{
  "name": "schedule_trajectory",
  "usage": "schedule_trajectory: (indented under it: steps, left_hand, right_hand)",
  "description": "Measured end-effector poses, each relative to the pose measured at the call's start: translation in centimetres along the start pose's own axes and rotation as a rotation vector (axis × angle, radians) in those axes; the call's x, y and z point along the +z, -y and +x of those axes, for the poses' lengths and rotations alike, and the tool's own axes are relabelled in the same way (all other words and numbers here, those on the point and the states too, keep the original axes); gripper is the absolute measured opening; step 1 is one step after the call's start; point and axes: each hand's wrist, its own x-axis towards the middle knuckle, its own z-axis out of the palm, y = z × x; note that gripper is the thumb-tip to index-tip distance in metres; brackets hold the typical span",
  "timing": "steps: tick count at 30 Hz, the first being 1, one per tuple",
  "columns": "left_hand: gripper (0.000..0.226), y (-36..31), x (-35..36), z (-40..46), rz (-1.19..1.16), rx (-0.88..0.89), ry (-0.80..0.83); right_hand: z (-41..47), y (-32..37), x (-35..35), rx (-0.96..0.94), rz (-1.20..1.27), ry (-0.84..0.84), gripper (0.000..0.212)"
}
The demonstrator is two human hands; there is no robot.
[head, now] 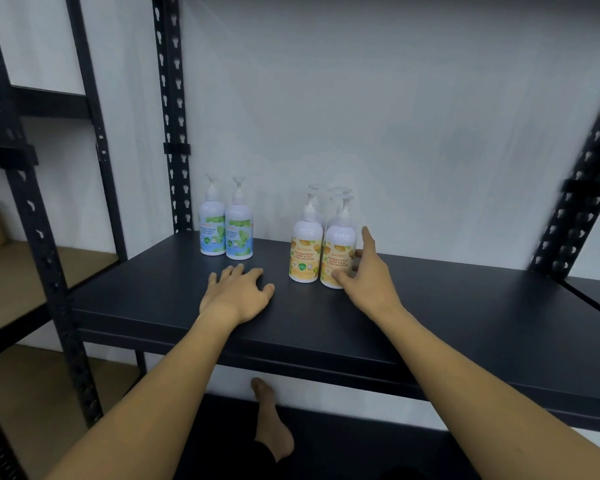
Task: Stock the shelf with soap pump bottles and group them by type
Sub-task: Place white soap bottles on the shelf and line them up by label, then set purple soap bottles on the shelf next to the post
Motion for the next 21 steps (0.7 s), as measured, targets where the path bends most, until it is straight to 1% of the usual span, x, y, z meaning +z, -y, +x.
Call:
schedule_trajectory:
  steps: [2,3,5,6,7,10,12,13,15,17,19,21]
  left_hand:
    - [0.056,0.0,-0.2,-0.2,-0.024,0.001,-0.026]
    - [0.054,-0.1,-0.3,-0.3,-0.037,0.007,-0.043]
    - [0.05,-0.1,-0.5,-0.9,-0.06,0.016,-0.079]
    - [0.05,0.0,-0.5,-1.0,-0.073,0.014,-0.094]
    - [0.051,0.1,-0.6,-1.2,-0.077,0.006,-0.092]
    - [0.055,0.3,-0.8,-2.4,-0.025,0.035,-0.035]
    - [0.057,1.3,-0.7,-4.4,-0.023,0.049,-0.022]
    - [0.057,0.9,-0.7,-4.7,-0.026,0.072,-0.039]
    - [0.055,4.9,-0.6,-8.9,-0.044,0.005,-0.087]
    - [0.051,5.1,-0.8,-10.1,-0.062,0.084,-0.168]
    - [0.05,6.3,-1.2,-12.4,-0.049,0.108,-0.215]
    - [0.05,8.4,-1.1,-15.2,-0.054,0.096,-0.256]
  right_hand:
    - [-0.8,0.5,-0.2,0.062,-0.05,0.017,0.089]
    - [-1.1,0.6,-0.3,0.092,-0.092,0.033,0.08]
    - [-1.8,0.8,-0.2,0.145,-0.198,0.108,0.055]
    - [-2.2,1.2,-0.3,0.166,-0.25,0.153,0.048]
    - [-2.6,1.7,-0.4,0.178,-0.296,0.204,0.045]
    - [-3.7,3.6,-0.6,0.2,-0.388,0.338,0.044]
    - [-5.0,4.8,0.1,0.152,-0.377,0.35,0.049]
    - [-5.5,5.3,-0.4,0.136,-0.367,0.351,0.053]
    - [-7.4,8.3,3.0,0.031,-0.363,0.446,0.057]
    - [-7.9,9.1,2.7,-0.025,-0.346,0.41,0.057]
    - [-8.9,10.4,3.8,-0.123,-0.356,0.385,0.054]
    - [-10.5,11.8,5.7,-0.242,-0.35,0.402,0.051]
